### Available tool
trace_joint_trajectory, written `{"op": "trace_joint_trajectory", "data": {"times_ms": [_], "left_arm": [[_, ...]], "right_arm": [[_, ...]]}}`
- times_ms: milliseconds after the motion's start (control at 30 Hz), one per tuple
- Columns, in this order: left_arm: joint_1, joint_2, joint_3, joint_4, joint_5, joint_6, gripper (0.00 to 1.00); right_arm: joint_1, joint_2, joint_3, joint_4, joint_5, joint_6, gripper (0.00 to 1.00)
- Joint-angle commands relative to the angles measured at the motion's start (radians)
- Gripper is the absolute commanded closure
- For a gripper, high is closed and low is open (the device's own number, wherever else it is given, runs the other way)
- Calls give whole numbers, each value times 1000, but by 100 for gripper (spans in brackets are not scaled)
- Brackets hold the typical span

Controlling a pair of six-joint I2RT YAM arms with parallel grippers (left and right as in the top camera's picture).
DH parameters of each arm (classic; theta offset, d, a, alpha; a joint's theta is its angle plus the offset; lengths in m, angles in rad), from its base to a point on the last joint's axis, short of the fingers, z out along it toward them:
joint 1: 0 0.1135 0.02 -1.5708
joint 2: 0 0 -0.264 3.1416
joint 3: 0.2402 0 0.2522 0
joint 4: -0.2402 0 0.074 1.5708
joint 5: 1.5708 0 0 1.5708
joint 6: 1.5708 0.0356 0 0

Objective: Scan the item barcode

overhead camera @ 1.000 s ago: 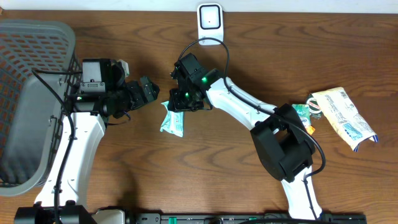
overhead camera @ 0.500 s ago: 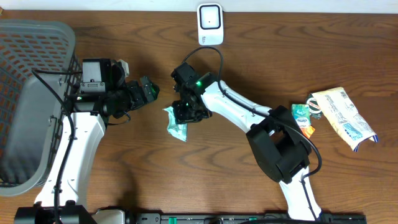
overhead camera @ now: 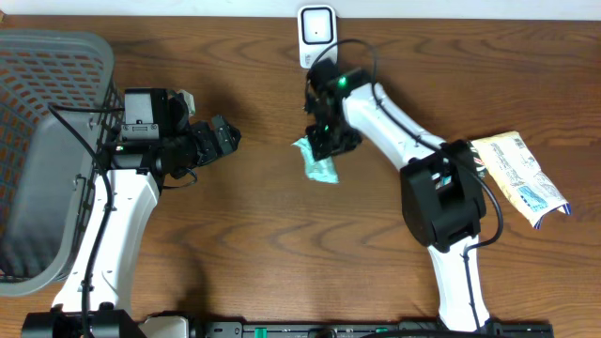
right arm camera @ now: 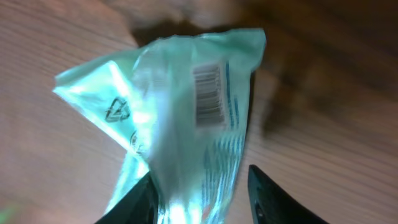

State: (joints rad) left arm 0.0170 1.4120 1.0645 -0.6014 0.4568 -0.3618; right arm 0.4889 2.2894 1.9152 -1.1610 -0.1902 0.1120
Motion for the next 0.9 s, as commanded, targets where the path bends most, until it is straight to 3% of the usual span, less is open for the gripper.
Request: {"op": "trace_joint_trajectory", "data": {"times_ms": [0,233,433,567,867], "left_arm": [[4,1,-3,0,-5,14,0],[4,1,-3,0,-6,13,1],[4,1,-3,0,-6,13,1],[4,1,-3,0,-6,13,1],[4,1,-3,0,-5,13,1]], "right_arm": [[14,-8,126,-45,-59,-92,58],[71,-7,88,-57,-180,39,72],[114,-5,-40,-74,-158,72,68],[89,-5,-103,-101,-9,130,68],[-5,-6,-103,-171,87,97,63]]}}
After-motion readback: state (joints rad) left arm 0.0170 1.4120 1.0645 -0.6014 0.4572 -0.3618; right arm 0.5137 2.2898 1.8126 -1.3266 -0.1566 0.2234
